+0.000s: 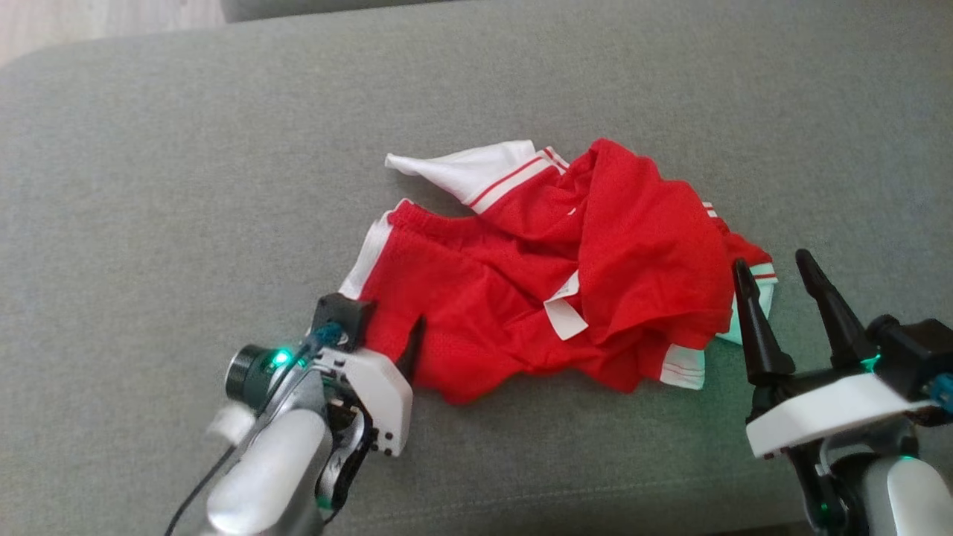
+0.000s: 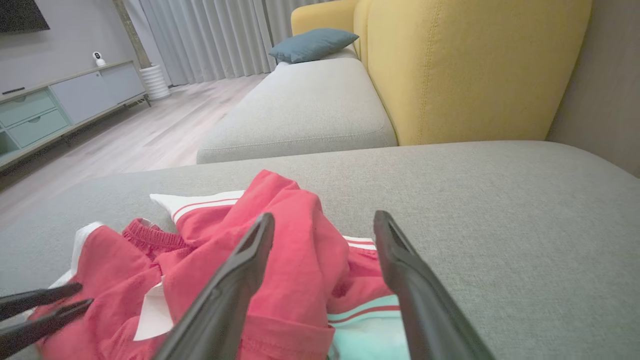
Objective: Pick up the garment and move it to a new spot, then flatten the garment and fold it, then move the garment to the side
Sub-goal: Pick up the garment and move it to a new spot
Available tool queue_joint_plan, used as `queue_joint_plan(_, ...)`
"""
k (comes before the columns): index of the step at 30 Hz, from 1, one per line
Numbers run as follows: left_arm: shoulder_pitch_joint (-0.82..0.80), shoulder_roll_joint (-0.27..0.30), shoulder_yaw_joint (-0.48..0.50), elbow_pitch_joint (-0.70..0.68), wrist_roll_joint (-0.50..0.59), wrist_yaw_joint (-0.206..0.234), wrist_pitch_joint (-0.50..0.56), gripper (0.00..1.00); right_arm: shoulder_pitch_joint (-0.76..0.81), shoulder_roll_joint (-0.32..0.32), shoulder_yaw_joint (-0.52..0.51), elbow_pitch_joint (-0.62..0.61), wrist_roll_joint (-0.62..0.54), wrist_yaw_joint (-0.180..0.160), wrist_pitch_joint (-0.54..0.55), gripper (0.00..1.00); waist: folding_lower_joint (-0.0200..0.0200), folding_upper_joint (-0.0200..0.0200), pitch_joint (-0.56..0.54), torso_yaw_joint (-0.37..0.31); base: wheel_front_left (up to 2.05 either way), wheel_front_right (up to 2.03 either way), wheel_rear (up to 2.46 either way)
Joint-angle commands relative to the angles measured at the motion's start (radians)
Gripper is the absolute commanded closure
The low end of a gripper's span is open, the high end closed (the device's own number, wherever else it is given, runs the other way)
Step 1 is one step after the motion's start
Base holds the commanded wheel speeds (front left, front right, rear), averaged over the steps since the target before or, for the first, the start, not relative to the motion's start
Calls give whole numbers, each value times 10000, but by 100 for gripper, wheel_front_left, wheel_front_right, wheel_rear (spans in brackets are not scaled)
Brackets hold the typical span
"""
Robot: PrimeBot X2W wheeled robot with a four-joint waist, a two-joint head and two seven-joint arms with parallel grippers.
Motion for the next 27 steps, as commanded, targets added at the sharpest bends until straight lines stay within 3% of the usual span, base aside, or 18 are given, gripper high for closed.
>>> queue_joint_plan(1,-615,14,241,147,-44,-60,318,0,-360,-136,232,-297,80,-7,-131,0,0,0,121,-84,0,0,0)
queue_joint_plan(6,-932,-303,100,1496,-373,-148,1662,0,-435,-129,241,-174,135,-7,-182,0,0,0,186,-150,0,0,0)
queue_joint_plan(7,-954,-343,88,1640,-445,-178,1838,12,-441,-124,239,-149,144,-7,-187,0,0,0,171,-156,0,0,0)
queue_joint_plan(8,-994,-359,78,1702,-455,-186,1846,68,-445,-118,237,-129,151,-7,-191,0,0,0,147,-158,0,0,0)
queue_joint_plan(9,-1019,-352,71,1742,-434,-168,1779,100,-441,-109,227,-106,161,-7,-201,0,0,0,99,-152,0,0,0)
queue_joint_plan(17,-885,48,356,842,-279,172,345,100,-247,-30,80,-80,165,-7,-207,0,0,0,-389,241,0,0,0)
queue_joint_plan(27,-427,1062,1585,-3013,-230,1225,-1082,100,96,68,-26,-191,179,-7,-127,0,0,0,-1084,1365,0,0,0)
